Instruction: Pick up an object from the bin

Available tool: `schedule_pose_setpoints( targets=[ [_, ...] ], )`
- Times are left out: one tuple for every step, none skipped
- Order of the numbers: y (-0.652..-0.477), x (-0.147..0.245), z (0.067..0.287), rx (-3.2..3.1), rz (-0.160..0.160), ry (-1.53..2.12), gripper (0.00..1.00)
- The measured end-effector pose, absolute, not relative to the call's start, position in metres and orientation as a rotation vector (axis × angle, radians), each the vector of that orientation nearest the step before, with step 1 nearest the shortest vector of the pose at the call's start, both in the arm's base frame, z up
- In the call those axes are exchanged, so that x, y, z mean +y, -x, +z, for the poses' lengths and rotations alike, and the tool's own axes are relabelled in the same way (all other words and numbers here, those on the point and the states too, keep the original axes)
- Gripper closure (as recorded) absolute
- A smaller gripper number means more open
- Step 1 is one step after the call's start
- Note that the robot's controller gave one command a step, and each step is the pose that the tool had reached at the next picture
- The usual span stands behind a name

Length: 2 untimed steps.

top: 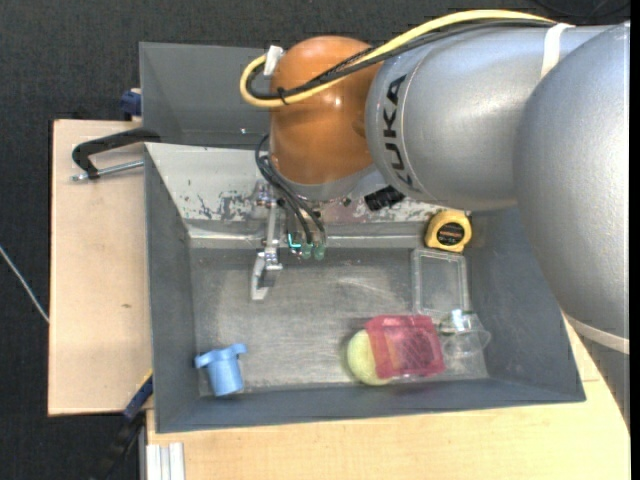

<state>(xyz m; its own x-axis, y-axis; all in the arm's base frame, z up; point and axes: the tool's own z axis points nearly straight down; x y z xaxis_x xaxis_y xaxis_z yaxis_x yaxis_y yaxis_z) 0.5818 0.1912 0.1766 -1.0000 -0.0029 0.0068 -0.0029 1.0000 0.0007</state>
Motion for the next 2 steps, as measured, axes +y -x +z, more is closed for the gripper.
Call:
schedule_pose_setpoints(
  targets=[
    [-0.5837,0.1904,0.1817,-3.143,-0.004,-0.001,0.00],
    [-0.5867,0.1903,0.1765,-3.143,-0.003,-0.075,0.00]
  ],
)
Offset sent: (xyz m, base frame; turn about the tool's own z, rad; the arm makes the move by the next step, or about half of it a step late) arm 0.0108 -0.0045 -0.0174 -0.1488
